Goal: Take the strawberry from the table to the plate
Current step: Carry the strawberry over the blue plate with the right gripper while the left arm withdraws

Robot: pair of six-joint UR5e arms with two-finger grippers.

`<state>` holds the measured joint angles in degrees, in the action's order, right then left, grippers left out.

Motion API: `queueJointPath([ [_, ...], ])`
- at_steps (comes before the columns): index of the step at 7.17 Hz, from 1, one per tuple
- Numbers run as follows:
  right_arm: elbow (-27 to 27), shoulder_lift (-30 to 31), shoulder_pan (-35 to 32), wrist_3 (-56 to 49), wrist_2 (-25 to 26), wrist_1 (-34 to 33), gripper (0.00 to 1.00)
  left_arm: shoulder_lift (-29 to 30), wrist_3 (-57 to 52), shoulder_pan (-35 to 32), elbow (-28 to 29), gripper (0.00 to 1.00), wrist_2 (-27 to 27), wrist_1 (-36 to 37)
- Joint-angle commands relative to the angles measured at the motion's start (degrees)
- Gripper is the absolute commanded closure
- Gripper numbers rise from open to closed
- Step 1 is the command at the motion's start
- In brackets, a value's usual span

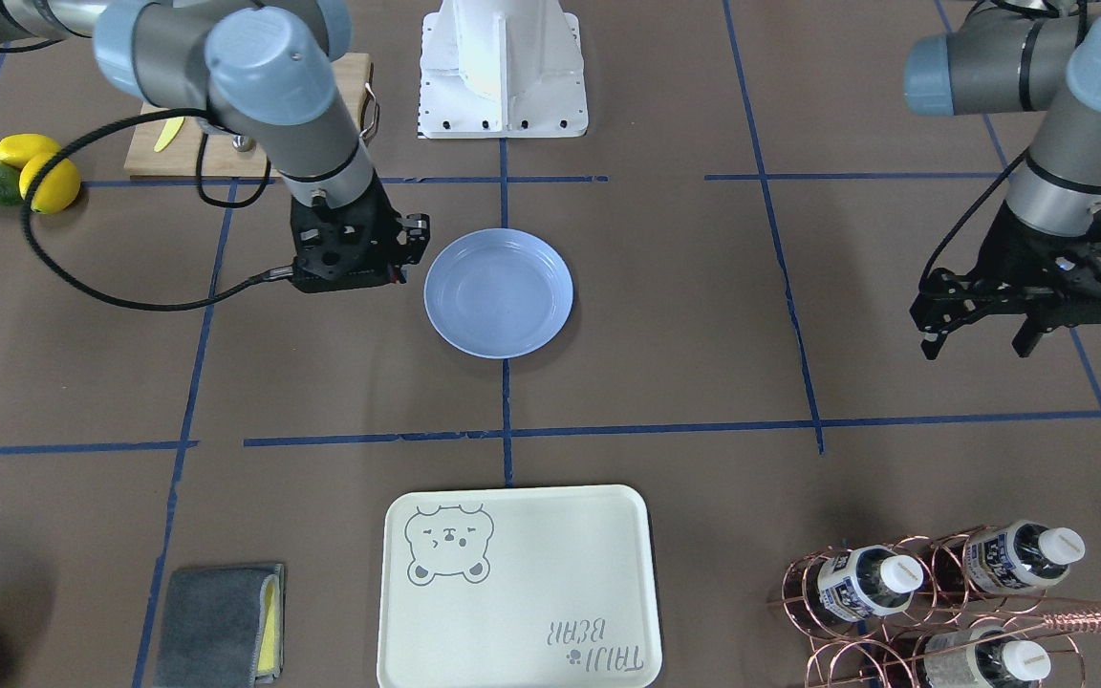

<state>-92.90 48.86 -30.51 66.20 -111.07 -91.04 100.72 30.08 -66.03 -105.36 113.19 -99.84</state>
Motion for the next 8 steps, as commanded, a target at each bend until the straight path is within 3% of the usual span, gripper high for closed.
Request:
queueJointPath([
  [1,3.69,-1.22,2.21,2.53,1.2,4.64,1.0,-0.88,-3.1,-1.73,1.12,0.0,1.07,-0.35],
  [3,5.43,-2.27,3.17,2.53,1.81,4.64,1.0,-0.88,-3.1,-1.73,1.48,0.0,1.07,-0.44],
  [5,10.53,-6.05,3.62,2.53,2.87,4.64,1.0,-0.88,-3.1,-1.82,1.56,0.0,0.98,-0.44],
  [7,10.72,-6.06,3.7,2.53,2.96,4.73,1.0,-0.88,-3.01,-1.82,1.56,0.0,1.07,-0.44],
  [8,10.72,-5.89,3.88,2.53,2.96,4.73,0.51,-0.88,-3.01,-1.82,1.56,0.0,1.07,-0.44],
])
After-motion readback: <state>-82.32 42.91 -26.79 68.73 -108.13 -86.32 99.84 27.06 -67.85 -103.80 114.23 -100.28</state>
